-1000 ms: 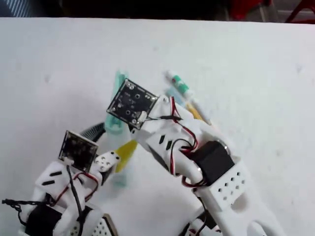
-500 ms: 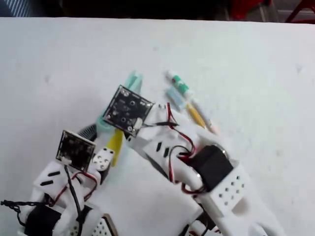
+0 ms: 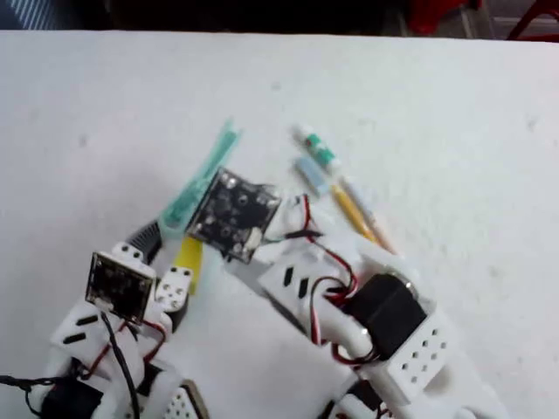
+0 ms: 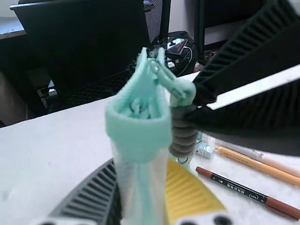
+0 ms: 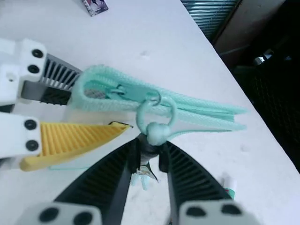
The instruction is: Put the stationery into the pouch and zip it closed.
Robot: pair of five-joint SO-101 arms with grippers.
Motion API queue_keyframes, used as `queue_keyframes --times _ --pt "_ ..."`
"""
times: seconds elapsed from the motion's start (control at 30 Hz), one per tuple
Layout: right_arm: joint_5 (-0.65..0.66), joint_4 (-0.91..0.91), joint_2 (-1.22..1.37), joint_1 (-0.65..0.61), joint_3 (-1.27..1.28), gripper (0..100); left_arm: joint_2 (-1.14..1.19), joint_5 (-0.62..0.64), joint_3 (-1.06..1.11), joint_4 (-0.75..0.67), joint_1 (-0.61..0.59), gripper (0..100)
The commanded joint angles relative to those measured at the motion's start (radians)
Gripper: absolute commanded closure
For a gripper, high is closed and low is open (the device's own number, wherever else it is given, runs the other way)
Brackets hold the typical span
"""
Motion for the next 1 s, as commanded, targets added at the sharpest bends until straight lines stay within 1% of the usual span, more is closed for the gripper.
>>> queue_keyframes --times 0.0,0.23,0.3,0.4,0.5,0.67,0.73,0.8,0.9,0.97 --pt "-0.015 0.012 -0.018 -0.018 0.003 86.4 -0.016 -0.009 -0.006 -0.043 -0.002 98" --pt "-0.095 -0.021 -0.016 -0.018 0.032 85.4 -0.016 -0.009 -0.006 -0.041 0.002 98" --pt "-0.115 -0.044 -0.016 -0.019 0.032 85.4 -0.016 -0.011 -0.005 -0.037 0.031 98" --pt "-0.157 -0.074 -0.016 -0.025 0.032 85.4 -0.016 -0.061 -0.003 -0.032 0.085 98" --pt "-0.172 -0.091 -0.016 -0.036 0.032 85.4 -0.016 -0.074 -0.005 -0.015 0.105 98" --pt "-0.169 -0.127 -0.016 -0.033 0.052 85.9 -0.016 -0.074 -0.005 -0.017 0.105 98" --pt "-0.166 -0.140 -0.016 -0.033 0.078 89.7 -0.016 -0.074 -0.005 -0.017 0.105 98" --pt "-0.164 -0.171 -0.024 -0.031 0.104 98.1 -0.016 -0.074 -0.005 -0.018 0.102 98" --pt "-0.167 -0.182 -0.039 -0.015 0.112 97.4 -0.016 -0.074 -0.012 -0.015 0.099 97" --pt "-0.167 -0.183 -0.067 0.005 0.112 98.2 -0.016 -0.069 -0.020 -0.008 0.099 90"
